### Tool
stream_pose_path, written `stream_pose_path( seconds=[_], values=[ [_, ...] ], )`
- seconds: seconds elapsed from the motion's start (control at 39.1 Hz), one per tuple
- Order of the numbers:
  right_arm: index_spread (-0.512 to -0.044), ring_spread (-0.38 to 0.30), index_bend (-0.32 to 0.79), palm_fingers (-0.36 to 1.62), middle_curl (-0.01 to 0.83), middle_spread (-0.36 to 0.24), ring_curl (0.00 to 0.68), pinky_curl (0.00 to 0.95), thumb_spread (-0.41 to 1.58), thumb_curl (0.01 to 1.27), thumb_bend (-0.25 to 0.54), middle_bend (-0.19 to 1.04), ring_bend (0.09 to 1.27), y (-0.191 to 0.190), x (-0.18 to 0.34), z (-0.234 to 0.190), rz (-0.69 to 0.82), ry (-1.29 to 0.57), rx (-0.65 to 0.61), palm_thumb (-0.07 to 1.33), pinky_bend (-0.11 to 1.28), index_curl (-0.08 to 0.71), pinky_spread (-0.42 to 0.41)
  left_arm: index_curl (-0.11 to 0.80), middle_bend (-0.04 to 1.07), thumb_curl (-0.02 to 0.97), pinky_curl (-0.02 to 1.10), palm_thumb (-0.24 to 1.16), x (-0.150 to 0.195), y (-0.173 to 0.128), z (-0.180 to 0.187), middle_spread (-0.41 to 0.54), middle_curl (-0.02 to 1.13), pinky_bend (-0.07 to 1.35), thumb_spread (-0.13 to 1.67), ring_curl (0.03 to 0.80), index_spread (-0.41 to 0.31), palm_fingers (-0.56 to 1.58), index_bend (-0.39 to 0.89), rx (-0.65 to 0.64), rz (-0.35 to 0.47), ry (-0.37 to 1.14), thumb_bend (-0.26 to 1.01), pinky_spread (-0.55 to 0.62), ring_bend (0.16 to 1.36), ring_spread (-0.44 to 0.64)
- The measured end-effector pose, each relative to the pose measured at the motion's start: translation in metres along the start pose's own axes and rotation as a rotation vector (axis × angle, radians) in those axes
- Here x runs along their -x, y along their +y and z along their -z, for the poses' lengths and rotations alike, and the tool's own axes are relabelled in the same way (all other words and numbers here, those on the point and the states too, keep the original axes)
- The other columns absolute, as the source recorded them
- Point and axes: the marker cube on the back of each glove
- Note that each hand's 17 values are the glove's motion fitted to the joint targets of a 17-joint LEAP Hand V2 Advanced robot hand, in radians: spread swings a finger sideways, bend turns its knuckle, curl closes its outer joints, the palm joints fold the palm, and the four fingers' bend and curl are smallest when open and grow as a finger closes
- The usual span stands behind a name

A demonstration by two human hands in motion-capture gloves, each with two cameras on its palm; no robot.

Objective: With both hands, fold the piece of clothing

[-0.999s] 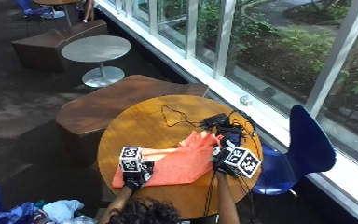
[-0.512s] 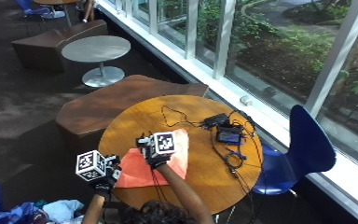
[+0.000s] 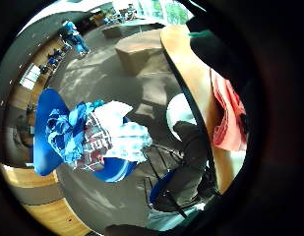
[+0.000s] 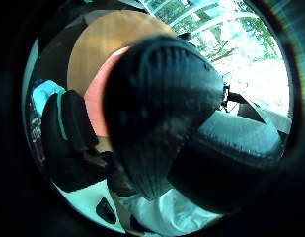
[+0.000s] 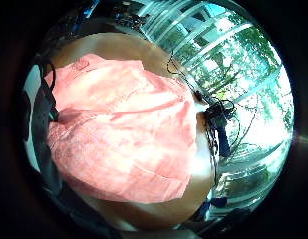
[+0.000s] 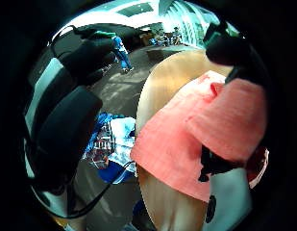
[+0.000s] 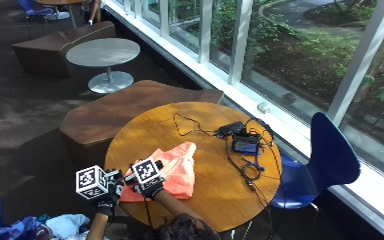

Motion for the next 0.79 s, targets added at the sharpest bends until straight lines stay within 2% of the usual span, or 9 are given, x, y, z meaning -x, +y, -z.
stream_pose_path(
  seconds=[0.08,0.1,0.13,0.2,0.23,0.33,0.46,0.64,0.79],
  values=[
    [-0.334,-0.314,-0.02,1.12,0.515,-0.317,0.442,0.392,0.48,0.66,-0.040,0.25,0.71,0.003,-0.018,0.009,0.028,-0.020,-0.025,1.01,0.67,0.265,-0.383,0.317,0.22,0.319,0.39,0.42,-0.007,-0.001,0.002,-0.004,0.40,0.44,1.47,0.317,-0.111,0.40,0.14,0.004,-0.019,-0.008,0.16,0.28,0.57,0.18],
    [-0.338,-0.322,-0.13,0.98,0.477,-0.325,0.449,0.419,0.55,0.65,-0.065,0.15,0.75,0.008,-0.028,0.018,0.034,-0.021,-0.027,0.95,0.77,0.217,-0.383,0.316,0.21,0.321,0.39,0.42,-0.010,-0.001,0.004,-0.008,0.40,0.44,1.47,0.320,-0.112,0.40,0.14,0.007,-0.027,-0.016,0.16,0.28,0.57,0.18],
    [-0.344,-0.325,-0.17,0.87,0.453,-0.311,0.448,0.442,0.65,0.62,-0.100,0.08,0.76,0.014,-0.041,0.027,0.039,-0.020,-0.024,0.86,0.86,0.189,-0.372,0.315,0.22,0.325,0.39,0.43,-0.014,0.000,0.006,-0.009,0.40,0.44,1.47,0.319,-0.112,0.40,0.13,0.011,-0.035,-0.021,0.16,0.27,0.57,0.18],
    [-0.364,-0.304,-0.01,0.72,0.425,-0.283,0.441,0.459,0.78,0.56,-0.125,0.09,0.70,0.031,-0.083,0.053,0.052,0.009,0.002,0.69,0.91,0.185,-0.320,0.313,0.21,0.332,0.38,0.43,-0.027,0.001,0.012,-0.011,0.40,0.43,1.46,0.318,-0.112,0.41,0.13,0.022,-0.061,-0.016,0.15,0.27,0.57,0.17],
    [-0.368,-0.302,-0.01,0.71,0.416,-0.279,0.444,0.463,0.81,0.55,-0.106,0.10,0.70,0.036,-0.097,0.059,0.054,0.027,0.016,0.67,0.92,0.176,-0.312,0.312,0.21,0.334,0.38,0.43,-0.032,0.001,0.014,-0.012,0.40,0.43,1.46,0.318,-0.112,0.41,0.13,0.026,-0.071,-0.008,0.15,0.27,0.57,0.17],
    [-0.386,-0.284,0.10,0.68,0.415,-0.277,0.385,0.427,0.94,0.51,-0.063,0.20,0.56,0.059,-0.159,0.085,0.028,0.141,0.146,0.59,0.83,0.177,-0.244,0.310,0.21,0.341,0.38,0.44,-0.052,0.003,0.019,-0.014,0.41,0.43,1.46,0.318,-0.112,0.41,0.13,0.067,-0.116,0.029,0.15,0.27,0.57,0.17],
    [-0.399,-0.248,0.11,0.57,0.418,-0.267,0.358,0.398,1.05,0.47,-0.041,0.23,0.48,0.084,-0.219,0.110,-0.078,0.255,0.286,0.54,0.73,0.186,-0.153,0.307,0.21,0.343,0.38,0.42,-0.080,0.010,0.025,-0.020,0.41,0.42,1.45,0.318,-0.112,0.42,0.13,0.132,-0.176,0.026,0.13,0.27,0.57,0.16],
    [-0.403,-0.201,0.12,0.52,0.406,-0.236,0.327,0.360,1.15,0.43,-0.022,0.22,0.42,0.102,-0.255,0.126,-0.277,0.239,0.233,0.50,0.65,0.197,-0.054,0.304,0.20,0.334,0.38,0.36,-0.112,0.016,0.020,-0.024,0.41,0.42,1.44,0.317,-0.112,0.42,0.13,0.200,-0.273,-0.080,0.08,0.27,0.56,0.16],
    [-0.403,-0.178,0.13,0.54,0.395,-0.219,0.319,0.342,1.19,0.41,-0.017,0.20,0.40,0.106,-0.256,0.125,-0.320,0.185,0.220,0.50,0.61,0.210,-0.013,0.297,0.20,0.328,0.37,0.34,-0.117,0.011,0.001,-0.027,0.41,0.42,1.43,0.319,-0.112,0.42,0.12,0.254,-0.321,-0.098,0.05,0.27,0.57,0.15]
  ],
)
